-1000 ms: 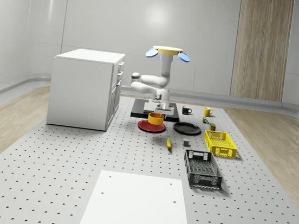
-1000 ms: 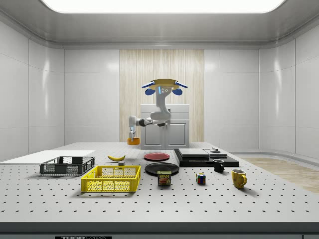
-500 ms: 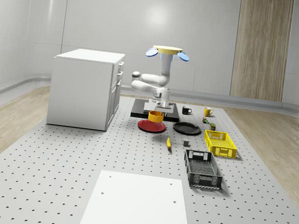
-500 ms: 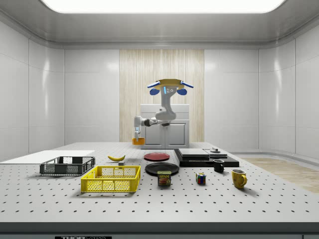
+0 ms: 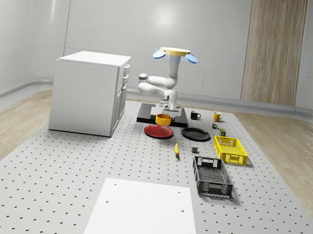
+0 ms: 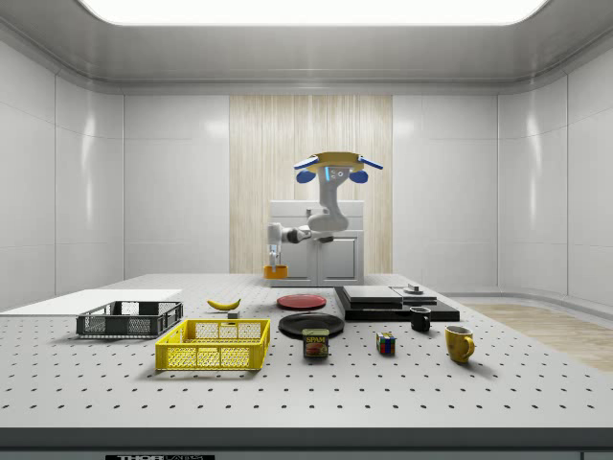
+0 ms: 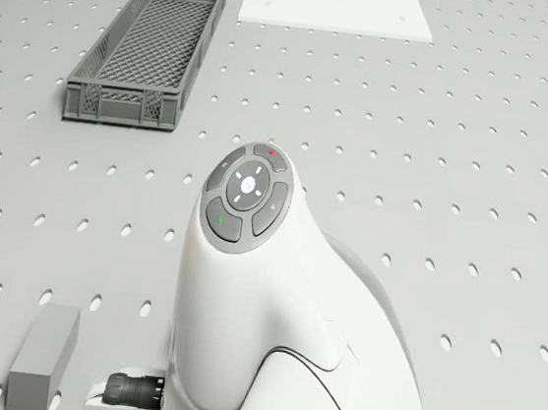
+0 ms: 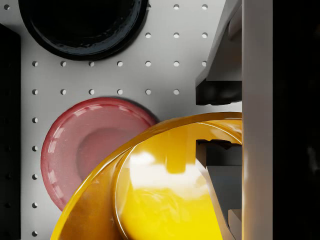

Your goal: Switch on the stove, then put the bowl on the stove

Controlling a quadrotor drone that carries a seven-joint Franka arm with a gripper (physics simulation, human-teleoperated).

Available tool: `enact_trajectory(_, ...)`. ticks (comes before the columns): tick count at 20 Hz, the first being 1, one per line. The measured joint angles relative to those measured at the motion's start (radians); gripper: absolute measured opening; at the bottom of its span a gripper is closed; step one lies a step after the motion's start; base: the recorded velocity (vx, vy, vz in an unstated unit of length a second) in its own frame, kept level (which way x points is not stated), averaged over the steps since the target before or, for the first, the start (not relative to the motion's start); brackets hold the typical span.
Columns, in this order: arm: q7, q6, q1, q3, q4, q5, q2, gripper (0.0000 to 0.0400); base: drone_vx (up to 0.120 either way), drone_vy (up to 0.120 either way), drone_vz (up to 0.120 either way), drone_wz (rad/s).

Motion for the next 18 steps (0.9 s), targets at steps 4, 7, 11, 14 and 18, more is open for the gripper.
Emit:
enact_trajectory(4,0.000,0.002,-0.001,0.000,0.000,0.001,-0.002,0.0100,-0.120,0.000,0.000,0.000)
enact_trajectory(7,0.001,0.003,-0.001,0.000,0.000,0.001,-0.003,0.0100,-0.120,0.000,0.000,0.000)
enact_trajectory(11,0.001,0.005,-0.002,0.000,0.000,0.002,-0.005,0.0100,-0.120,0.000,0.000,0.000)
enact_trajectory(14,0.001,0.006,-0.002,0.001,0.000,0.003,-0.006,0.0100,-0.120,0.000,0.000,0.000)
enact_trajectory(18,0.002,0.007,-0.002,0.001,0.000,0.003,-0.008,0.0100,-0.120,0.000,0.000,0.000)
